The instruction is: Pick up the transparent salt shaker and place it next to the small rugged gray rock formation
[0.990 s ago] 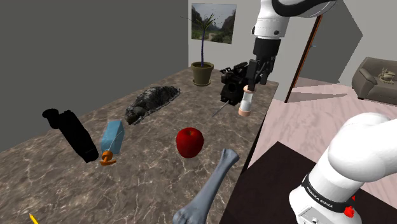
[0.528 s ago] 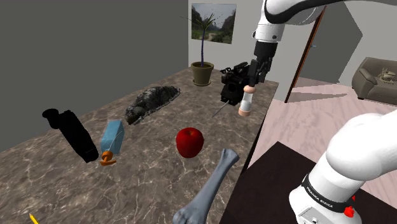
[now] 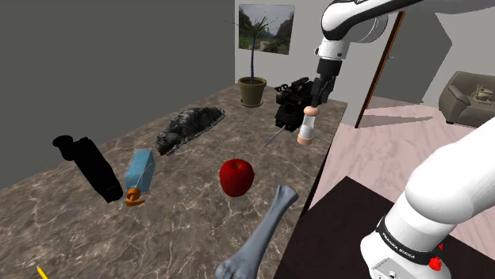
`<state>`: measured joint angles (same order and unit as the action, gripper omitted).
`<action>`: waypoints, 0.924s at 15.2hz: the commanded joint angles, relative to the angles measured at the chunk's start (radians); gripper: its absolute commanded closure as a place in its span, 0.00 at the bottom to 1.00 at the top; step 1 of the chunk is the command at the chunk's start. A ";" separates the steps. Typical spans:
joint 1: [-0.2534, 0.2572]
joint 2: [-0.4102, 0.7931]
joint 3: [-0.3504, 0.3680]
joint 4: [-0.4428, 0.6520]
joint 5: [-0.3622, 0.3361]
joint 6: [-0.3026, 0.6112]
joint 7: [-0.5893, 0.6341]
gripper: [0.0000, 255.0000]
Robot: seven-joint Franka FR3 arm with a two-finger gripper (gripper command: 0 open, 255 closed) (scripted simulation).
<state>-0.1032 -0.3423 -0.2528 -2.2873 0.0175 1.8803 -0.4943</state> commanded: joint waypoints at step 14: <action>-0.039 0.383 -0.127 0.227 0.136 0.100 -0.290 0.00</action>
<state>-0.1425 0.0335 -0.3809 -2.0556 0.1500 1.9690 -0.7823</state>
